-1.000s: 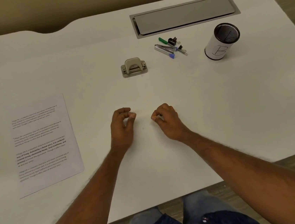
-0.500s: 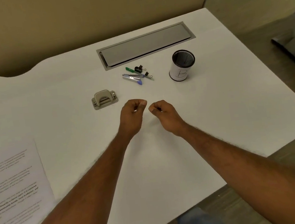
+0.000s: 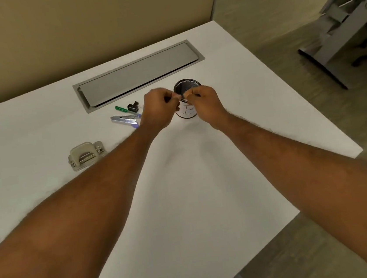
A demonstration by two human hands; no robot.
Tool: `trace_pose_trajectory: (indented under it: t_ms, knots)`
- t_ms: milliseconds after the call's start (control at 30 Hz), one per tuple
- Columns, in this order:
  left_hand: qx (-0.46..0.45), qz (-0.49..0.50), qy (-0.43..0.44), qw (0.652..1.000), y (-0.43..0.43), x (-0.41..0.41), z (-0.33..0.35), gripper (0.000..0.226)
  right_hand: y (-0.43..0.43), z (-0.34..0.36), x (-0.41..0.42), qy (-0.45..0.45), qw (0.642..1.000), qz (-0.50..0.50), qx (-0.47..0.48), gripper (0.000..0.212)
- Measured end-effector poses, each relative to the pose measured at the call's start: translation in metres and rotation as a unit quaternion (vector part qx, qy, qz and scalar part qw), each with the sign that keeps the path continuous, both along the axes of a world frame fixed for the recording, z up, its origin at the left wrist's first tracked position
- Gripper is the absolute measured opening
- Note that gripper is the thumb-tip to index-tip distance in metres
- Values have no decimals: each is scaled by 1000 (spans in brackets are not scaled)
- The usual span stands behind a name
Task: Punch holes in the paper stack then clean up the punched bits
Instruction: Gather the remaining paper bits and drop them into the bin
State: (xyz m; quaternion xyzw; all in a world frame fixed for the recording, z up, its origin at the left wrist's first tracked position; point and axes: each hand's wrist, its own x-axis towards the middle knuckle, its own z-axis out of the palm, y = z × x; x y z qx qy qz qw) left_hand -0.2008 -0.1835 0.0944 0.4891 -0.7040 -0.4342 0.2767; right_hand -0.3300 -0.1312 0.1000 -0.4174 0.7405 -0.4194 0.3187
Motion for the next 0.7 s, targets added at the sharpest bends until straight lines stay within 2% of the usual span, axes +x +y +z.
trace_pose_trajectory:
  t_ms: [100,233,400,700]
  knots:
    - [-47,-19,-50,997,-25,-19,12,18,-22,1,-24,82,996,6,27,21]
    - [-66,-34,-141,987,-49,-39,15,13,-38,1,-45,200,977,49,57,14]
    - [-85,-88,-217,969,-60,-48,13,20,-46,0,-54,256,960,78,77,10]
    - [-148,-139,-258,945,-60,-55,14,23,-49,6,-58,309,938,129,91,29]
